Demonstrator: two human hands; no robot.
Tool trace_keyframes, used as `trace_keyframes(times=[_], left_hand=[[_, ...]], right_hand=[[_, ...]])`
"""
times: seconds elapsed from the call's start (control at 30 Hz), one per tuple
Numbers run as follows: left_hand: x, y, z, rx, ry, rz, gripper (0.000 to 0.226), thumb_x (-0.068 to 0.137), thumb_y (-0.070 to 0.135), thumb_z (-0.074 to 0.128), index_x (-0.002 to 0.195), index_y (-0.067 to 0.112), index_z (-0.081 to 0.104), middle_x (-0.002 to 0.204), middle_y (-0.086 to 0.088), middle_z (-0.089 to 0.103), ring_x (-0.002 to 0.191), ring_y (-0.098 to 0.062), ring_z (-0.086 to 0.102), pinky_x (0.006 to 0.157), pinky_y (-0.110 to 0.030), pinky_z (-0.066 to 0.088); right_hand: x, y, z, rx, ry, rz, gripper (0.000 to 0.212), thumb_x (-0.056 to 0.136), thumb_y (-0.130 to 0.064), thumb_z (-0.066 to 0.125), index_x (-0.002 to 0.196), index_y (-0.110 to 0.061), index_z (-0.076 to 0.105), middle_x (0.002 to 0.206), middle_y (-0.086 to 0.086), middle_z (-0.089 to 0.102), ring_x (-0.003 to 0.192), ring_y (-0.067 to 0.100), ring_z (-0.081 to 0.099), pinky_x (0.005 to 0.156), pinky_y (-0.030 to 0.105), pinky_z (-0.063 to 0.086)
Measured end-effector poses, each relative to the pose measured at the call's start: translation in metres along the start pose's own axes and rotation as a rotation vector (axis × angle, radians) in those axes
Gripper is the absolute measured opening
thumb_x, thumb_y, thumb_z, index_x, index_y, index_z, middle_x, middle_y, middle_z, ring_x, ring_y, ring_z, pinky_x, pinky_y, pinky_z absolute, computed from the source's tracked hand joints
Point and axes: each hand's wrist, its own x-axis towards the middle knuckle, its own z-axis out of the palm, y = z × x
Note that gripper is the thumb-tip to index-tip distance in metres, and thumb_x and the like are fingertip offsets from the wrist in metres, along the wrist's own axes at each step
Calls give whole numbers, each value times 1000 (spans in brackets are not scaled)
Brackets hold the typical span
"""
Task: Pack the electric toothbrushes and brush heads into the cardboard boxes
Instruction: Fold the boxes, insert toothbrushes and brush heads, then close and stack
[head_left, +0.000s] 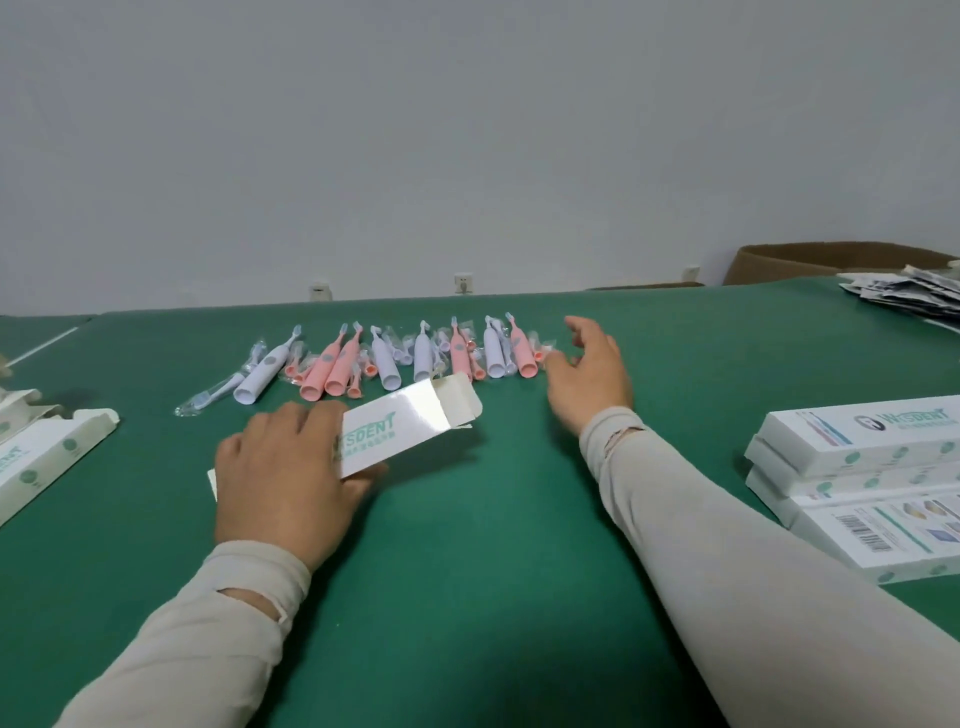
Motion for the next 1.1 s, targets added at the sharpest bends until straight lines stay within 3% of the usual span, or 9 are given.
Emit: trace_keyframes(times=[0.1, 0.2, 0.3, 0.43, 0.5, 0.63, 0.73, 0.93, 1.1], left_hand=[[1, -4, 5, 7, 63, -18, 53, 66, 47, 84, 104, 16, 65, 89, -11, 62, 83, -35, 56, 77, -45, 39], [3, -9, 7, 9, 84, -53, 53, 60, 39, 88, 101, 15, 66, 86, -11, 61, 80, -36, 56, 76, -47, 40], [4, -9, 9, 2, 76, -44, 54, 56, 35, 91, 100, 18, 65, 86, -8, 61, 80, -34, 56, 77, -47, 41], [4, -9, 10, -12, 62, -55, 53, 55, 32, 90, 101, 21, 66, 86, -5, 61, 80, -32, 55, 80, -47, 41], [3, -9, 10, -17, 65, -57, 53, 55, 32, 88, 102, 22, 66, 87, -4, 61, 81, -32, 55, 81, -48, 41], [4, -10, 13, -25, 79, -45, 56, 51, 29, 90, 101, 21, 65, 86, -4, 60, 80, -32, 55, 81, -47, 42], [4, -11, 15, -25, 74, -34, 57, 54, 33, 91, 103, 21, 65, 86, -5, 60, 81, -32, 54, 81, -47, 41], [4, -4, 7, -35, 60, 14, 49, 66, 47, 85, 97, 17, 62, 86, -8, 59, 83, -33, 55, 84, -47, 39], [-3, 6, -6, -28, -111, 118, 71, 71, 78, 59, 120, 28, 58, 106, 1, 60, 98, -26, 54, 90, -41, 36]], right_hand=[[40, 11, 17, -184, -191, -45, 55, 98, -19, 46, 150, -35, 41, 161, -4, 31, 145, 27, 33, 117, 38, 26], [70, 7, 32, -303, -333, -81, 53, 99, -18, 38, 149, -35, 44, 166, -3, 23, 152, 27, 21, 122, 38, 13], [85, -3, 43, -454, -449, -107, 48, 101, -16, 33, 142, -25, 56, 160, 6, 36, 145, 31, 33, 117, 36, 23], [90, -5, 52, -706, -483, -85, 40, 104, -17, 30, 124, -8, 63, 132, 15, 61, 118, 36, 56, 101, 37, 43], [92, -1, 55, -751, -442, -73, 39, 104, -21, 30, 123, -10, 62, 128, 14, 63, 115, 35, 57, 97, 36, 47], [90, 6, 53, -824, -368, -105, 48, 102, -19, 37, 148, -30, 46, 131, 8, 62, 117, 34, 55, 95, 38, 51], [74, 12, 44, -854, -362, -66, 56, 96, -15, 43, 150, -31, 43, 128, 6, 58, 120, 32, 51, 89, 36, 49], [-29, -10, 0, -996, -381, -138, 41, 96, -23, 46, 136, -24, 55, 122, 6, 52, 113, 28, 48, 75, 34, 38], [-101, -25, -36, -995, -433, -259, 29, 93, -19, 49, 121, -23, 57, 116, 5, 56, 103, 28, 52, 75, 35, 38]])
